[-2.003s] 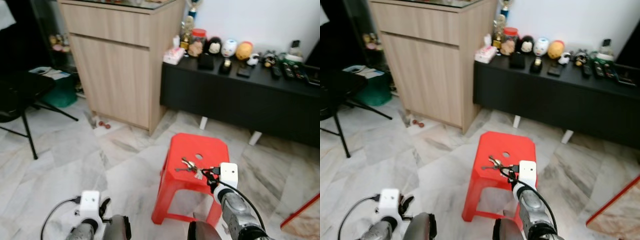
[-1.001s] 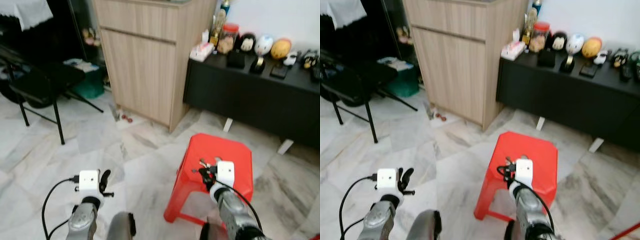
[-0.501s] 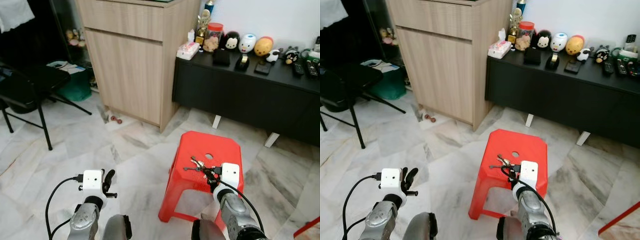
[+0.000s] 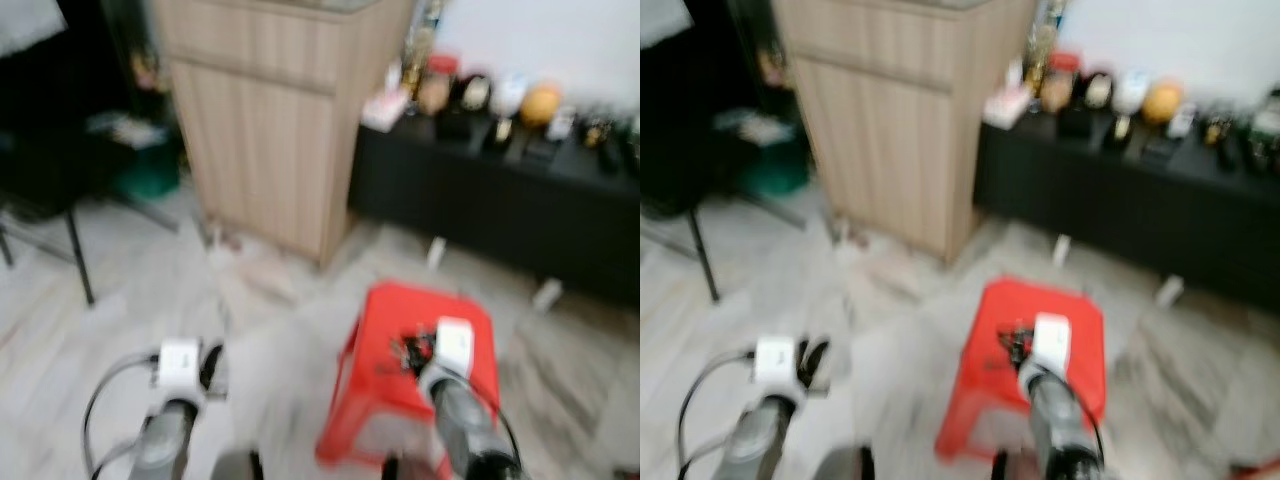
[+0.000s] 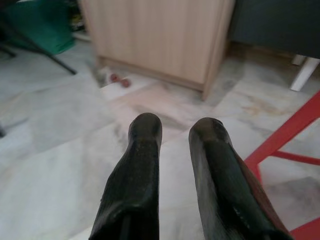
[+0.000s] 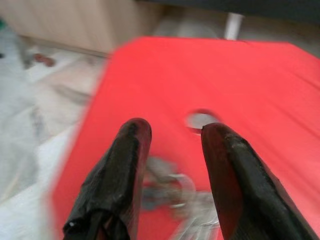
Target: Hang keys on a hook
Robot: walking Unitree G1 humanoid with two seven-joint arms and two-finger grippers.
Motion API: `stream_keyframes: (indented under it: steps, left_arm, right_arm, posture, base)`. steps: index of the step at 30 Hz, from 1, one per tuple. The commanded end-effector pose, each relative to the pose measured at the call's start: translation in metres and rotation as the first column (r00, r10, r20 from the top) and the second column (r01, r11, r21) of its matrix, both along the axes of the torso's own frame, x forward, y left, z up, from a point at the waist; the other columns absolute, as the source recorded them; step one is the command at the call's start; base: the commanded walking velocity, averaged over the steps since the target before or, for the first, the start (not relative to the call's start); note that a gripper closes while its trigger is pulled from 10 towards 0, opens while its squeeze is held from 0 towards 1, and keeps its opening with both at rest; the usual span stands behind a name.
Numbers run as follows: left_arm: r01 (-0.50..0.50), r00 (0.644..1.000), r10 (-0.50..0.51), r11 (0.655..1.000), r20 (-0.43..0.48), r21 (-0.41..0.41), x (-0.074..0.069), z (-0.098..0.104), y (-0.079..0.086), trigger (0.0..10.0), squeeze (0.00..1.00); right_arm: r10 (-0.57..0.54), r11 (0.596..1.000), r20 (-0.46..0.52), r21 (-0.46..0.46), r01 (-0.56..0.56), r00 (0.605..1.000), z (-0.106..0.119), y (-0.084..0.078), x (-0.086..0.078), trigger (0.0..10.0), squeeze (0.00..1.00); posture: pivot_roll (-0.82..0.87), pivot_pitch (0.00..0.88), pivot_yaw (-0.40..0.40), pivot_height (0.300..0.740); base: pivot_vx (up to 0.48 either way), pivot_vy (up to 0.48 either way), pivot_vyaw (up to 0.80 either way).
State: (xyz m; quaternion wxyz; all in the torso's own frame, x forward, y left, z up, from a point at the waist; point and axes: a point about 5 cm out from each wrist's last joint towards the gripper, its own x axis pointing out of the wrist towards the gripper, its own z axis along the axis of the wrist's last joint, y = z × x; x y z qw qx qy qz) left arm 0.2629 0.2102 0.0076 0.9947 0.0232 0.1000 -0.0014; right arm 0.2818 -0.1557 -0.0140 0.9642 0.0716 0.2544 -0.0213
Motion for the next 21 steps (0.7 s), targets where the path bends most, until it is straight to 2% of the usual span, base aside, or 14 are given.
stream_keyframes:
  steps: [1, 9, 14, 19, 20, 21]
  left_arm:
    - [0.024, 1.000, -0.024, 1.000, -0.010, -0.009, -0.0001, -0.0022, -0.0083, 10.0, 0.00]
    - [0.026, 1.000, -0.026, 1.000, -0.015, -0.004, -0.0001, -0.0025, -0.0079, 10.0, 0.00]
    - [0.037, 0.999, -0.037, 0.999, -0.022, 0.003, -0.0003, -0.0033, -0.0088, 10.0, 0.00]
    - [0.042, 0.999, -0.042, 0.999, -0.023, 0.002, -0.0004, -0.0034, -0.0092, 10.0, 0.00]
    - [0.043, 0.999, -0.043, 0.999, -0.023, 0.003, -0.0004, -0.0034, -0.0092, 10.0, 0.00]
    - [0.043, 0.999, -0.043, 0.999, -0.023, 0.003, -0.0004, -0.0034, -0.0092, 10.0, 0.00]
  right_arm:
    - [-0.015, 1.000, -0.018, -0.012, 0.015, 1.000, -0.0029, -0.0066, -0.0032, 10.0, 0.00]
    - [-0.015, 1.000, -0.030, -0.020, 0.015, 0.999, -0.0043, -0.0064, -0.0042, 10.0, 0.00]
    - [-0.008, 0.998, -0.074, -0.056, 0.004, 0.997, -0.0086, -0.0074, -0.0074, 10.0, 0.00]
    - [-0.013, 0.999, -0.098, -0.050, 0.008, 0.995, -0.0120, -0.0080, -0.0104, 10.0, 0.00]
    - [-0.021, 0.999, -0.101, -0.033, 0.018, 0.995, -0.0125, -0.0077, -0.0108, 10.0, 0.82]
    - [-0.029, 0.999, -0.103, -0.017, 0.027, 0.994, -0.0128, -0.0076, -0.0110, 10.0, 1.00]
  posture:
    - [-0.02, 0.006, -0.056, 0.602]
    - [-0.02, 0.008, -0.055, 0.602]
    - [-0.02, 0.008, -0.055, 0.602]
    - [-0.02, 0.010, -0.054, 0.602]
    - [-0.02, 0.011, -0.054, 0.602]
    - [-0.02, 0.012, -0.054, 0.602]
  base:
    - [0.000, 0.000, 0.00]
    - [0.000, 0.000, 0.00]
    - [0.000, 0.000, 0.00]
    - [0.000, 0.000, 0.00]
    - [0.000, 0.000, 0.00]
    - [0.000, 0.000, 0.00]
